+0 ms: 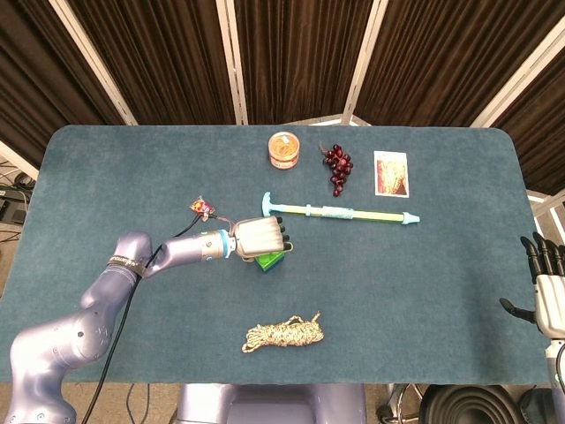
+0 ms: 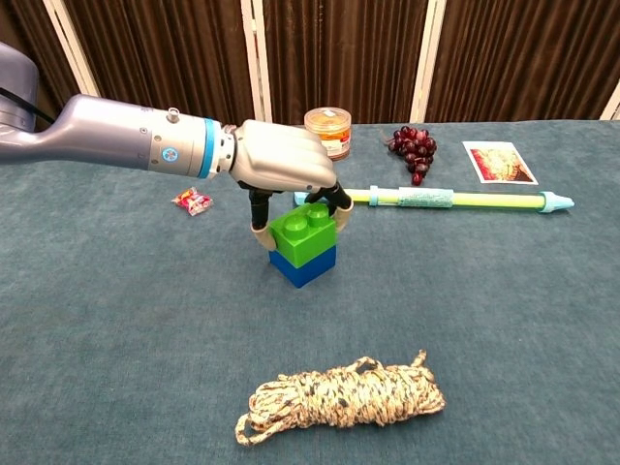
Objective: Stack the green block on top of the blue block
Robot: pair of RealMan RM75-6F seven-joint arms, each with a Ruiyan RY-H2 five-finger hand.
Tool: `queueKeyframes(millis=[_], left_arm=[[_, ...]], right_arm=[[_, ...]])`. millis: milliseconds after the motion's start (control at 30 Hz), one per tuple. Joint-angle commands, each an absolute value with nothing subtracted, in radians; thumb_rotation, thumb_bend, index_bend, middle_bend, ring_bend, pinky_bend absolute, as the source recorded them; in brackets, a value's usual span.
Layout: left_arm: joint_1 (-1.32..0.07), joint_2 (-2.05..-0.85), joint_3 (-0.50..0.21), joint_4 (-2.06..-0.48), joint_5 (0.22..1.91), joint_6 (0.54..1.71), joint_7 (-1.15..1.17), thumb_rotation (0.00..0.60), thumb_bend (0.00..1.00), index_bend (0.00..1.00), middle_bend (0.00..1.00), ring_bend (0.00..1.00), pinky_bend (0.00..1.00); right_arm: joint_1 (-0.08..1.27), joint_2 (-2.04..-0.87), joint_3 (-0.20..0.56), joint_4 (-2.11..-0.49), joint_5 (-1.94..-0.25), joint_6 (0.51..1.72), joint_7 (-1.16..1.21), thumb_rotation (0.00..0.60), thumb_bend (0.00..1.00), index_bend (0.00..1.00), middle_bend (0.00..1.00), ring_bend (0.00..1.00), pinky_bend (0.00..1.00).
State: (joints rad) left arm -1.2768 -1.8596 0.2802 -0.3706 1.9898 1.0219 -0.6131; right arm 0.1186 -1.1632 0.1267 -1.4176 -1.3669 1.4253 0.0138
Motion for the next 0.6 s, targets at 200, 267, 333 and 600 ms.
queueKeyframes(millis=[200, 267, 333, 600], left_arm=[[-1.268, -1.860, 0.288, -0.355, 1.980, 1.058, -0.605, 0.600, 0.01, 0.00, 0.01, 0.04, 0.23], [-1.264, -1.857, 0.285, -0.351, 1.975, 1.084, -0.599, 0.600, 0.01, 0.00, 0.00, 0.00, 0.20], [-1.263, -1.849, 0.284, -0.352, 1.970, 1.099, -0.595, 0.600, 0.00, 0.00, 0.00, 0.00, 0.17], [-1.252, -1.780, 0.256, -0.413, 1.928, 1.132, -0.522, 0.600, 0.00, 0.00, 0.00, 0.00, 0.03]], right_arm=[[0.120, -1.164, 0.127, -1.416, -1.368, 1.421, 0.014, 0.600, 0.00, 0.00, 0.00, 0.00, 0.00], [0.120, -1.164, 0.127, -1.415, -1.369, 1.420, 0.014, 0.600, 0.00, 0.00, 0.00, 0.00, 0.00], [0.119, -1.164, 0.127, -1.416, -1.372, 1.422, 0.015, 0.600, 0.00, 0.00, 0.00, 0.00, 0.00], [0.114, -1.153, 0.124, -1.433, -1.391, 1.436, 0.026, 0.600, 0.00, 0.00, 0.00, 0.00, 0.00]])
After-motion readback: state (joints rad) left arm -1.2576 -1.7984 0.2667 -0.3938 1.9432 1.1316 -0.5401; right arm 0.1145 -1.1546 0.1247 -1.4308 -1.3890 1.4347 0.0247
